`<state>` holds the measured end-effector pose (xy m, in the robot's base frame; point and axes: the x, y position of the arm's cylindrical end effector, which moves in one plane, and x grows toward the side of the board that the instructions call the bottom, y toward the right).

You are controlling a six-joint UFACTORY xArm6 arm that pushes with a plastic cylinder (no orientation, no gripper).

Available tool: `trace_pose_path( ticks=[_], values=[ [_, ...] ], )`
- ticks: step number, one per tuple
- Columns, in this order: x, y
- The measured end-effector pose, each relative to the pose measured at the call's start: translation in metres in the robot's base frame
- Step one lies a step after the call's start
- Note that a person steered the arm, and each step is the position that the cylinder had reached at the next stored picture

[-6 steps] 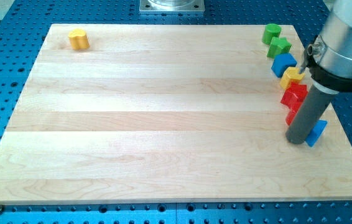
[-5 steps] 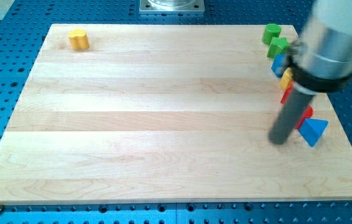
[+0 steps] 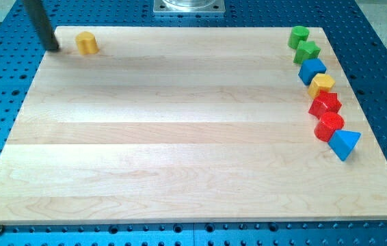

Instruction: Place the heart below the triangle

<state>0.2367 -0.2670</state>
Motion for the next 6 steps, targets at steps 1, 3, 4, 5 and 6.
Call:
trace_pose_path(
  ticks=[1, 3, 4, 5, 6],
  values=[
    [0.025, 0.103],
    [0.093, 0.124],
    [0.11, 0.17],
    [0.185, 0.252],
    [0.224, 0.306]
  ],
)
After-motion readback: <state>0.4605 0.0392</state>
